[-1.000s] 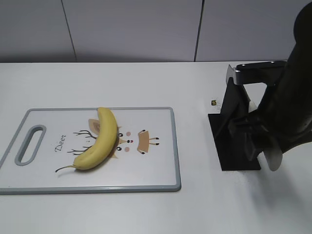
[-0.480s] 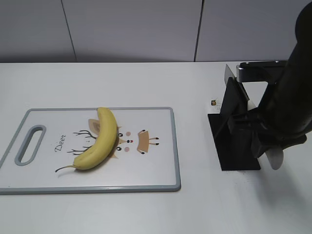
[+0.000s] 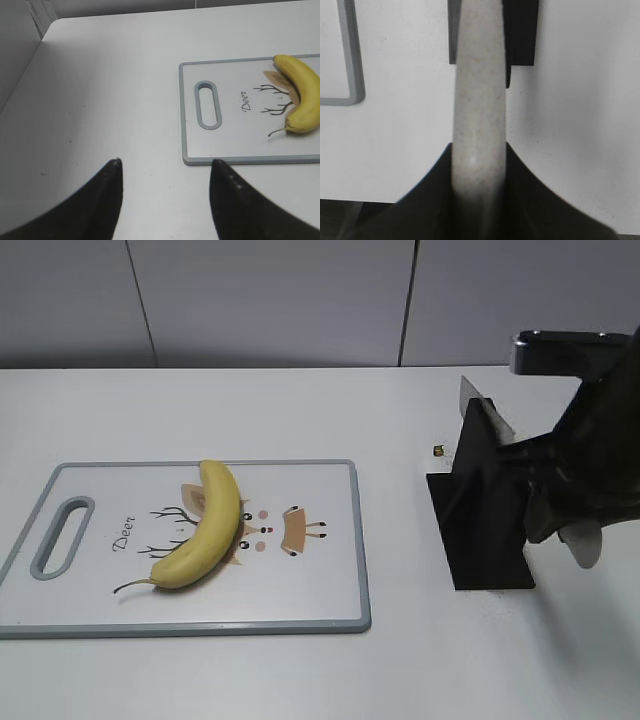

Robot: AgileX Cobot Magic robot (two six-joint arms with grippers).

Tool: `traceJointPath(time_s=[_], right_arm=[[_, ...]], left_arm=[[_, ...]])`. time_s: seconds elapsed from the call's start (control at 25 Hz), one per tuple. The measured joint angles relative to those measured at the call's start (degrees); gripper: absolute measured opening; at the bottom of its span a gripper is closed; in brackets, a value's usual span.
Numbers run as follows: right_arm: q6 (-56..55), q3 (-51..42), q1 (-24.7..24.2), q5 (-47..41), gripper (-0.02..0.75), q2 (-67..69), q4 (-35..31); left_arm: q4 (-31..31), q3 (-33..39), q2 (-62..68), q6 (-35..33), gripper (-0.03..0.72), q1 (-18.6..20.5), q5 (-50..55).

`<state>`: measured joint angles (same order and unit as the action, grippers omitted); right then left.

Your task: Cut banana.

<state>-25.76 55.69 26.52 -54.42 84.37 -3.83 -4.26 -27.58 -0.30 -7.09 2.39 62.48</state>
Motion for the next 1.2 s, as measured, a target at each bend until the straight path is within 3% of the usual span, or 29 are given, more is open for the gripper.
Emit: traceJointPath(time_s=[0.48,0.72,1.04,1.2], right_arm=[[-2.69,0.40,0.00,-1.75,0.162,-10.69,1.86],[-1.70,1.14,0.00,-2.49,0.160,-16.03,3.36],[12.79,2.21,0.00,-3.35,0.160,-17.47,3.34],[22.19,5.94,0.00,-3.40,0.160,-15.07,2.82]], left_arm=[[0.00,0.00,0.00,0.00,0.543,0.00,0.00],[0.00,0.00,0.00,0.00,0.508,0.00,0.00],[-1.49,-1.78,3.34,-0.16,0.485,0.00,0.05],[-2.04,-6.56,10.88,-3.23,0.527,0.00,-3.34]])
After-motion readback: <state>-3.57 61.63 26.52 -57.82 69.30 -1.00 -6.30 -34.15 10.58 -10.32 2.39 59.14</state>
